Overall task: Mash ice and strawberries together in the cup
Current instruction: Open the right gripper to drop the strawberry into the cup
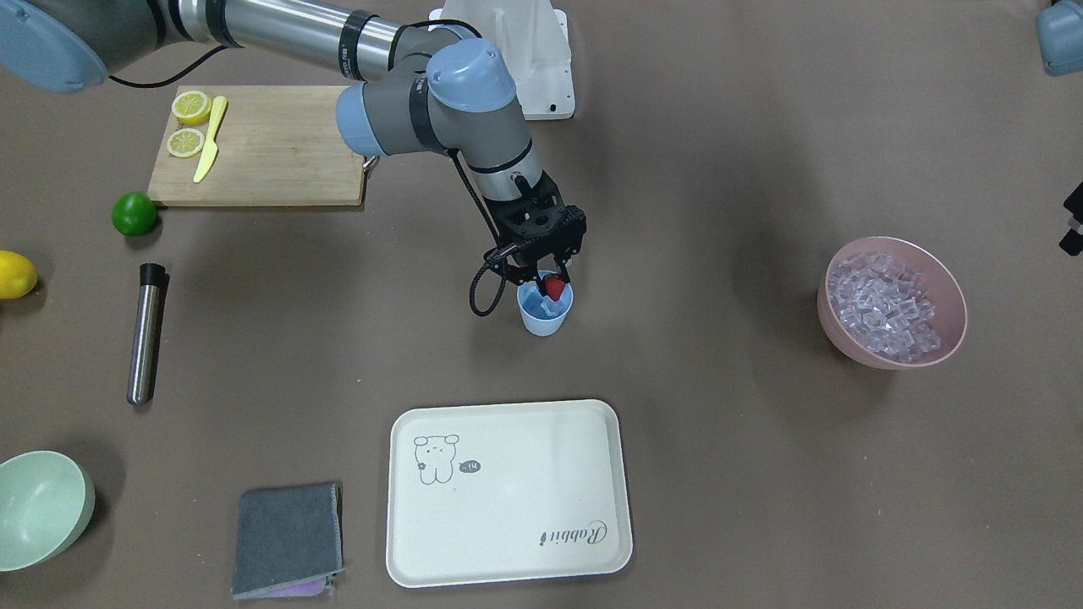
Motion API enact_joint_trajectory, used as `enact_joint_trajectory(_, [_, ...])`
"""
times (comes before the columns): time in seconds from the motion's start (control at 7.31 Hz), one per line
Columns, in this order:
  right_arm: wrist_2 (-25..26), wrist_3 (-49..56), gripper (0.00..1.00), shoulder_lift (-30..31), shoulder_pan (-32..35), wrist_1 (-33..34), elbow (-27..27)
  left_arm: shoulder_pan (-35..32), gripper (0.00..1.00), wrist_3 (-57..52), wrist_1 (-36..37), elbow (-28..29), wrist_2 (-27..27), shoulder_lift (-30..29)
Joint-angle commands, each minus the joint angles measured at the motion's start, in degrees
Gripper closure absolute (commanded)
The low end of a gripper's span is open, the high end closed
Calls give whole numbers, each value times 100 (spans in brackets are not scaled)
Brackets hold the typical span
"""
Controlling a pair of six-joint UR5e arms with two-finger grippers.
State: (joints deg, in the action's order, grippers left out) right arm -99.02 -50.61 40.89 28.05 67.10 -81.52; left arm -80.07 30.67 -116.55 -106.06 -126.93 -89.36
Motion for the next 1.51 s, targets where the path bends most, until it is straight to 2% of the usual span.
enact_joint_trajectory(0.0, [-4,-1,100,-2,51,-4,-13,0,2,0,-8,-20,-7,6])
enact_joint_trajectory(0.14, [-4,-10,61,7,51,5,-13,0,2,0,-8,-20,-7,6])
enact_joint_trajectory(0.27, [-4,-54,1,15,42,-4,-13,0,2,0,-8,-20,-7,6])
enact_joint_trajectory(0.68, [-91,-239,0,24,156,92,-179,0,2,0,1,-64,-7,6])
enact_joint_trajectory(0.82, [-483,-326,0,50,409,223,-214,0,2,0,1,-99,-7,6])
enact_joint_trajectory(0.96, [-1192,-379,0,181,864,634,-406,0,2,-9,-8,-108,-16,-3])
enact_joint_trajectory(1.1, [-1599,-379,0,426,1269,1151,-721,8,2,-157,1,-152,-16,-12])
enact_joint_trajectory(1.37, [-1760,-240,0,831,1989,2293,-1066,8,2,-176,-8,-143,-16,-12])
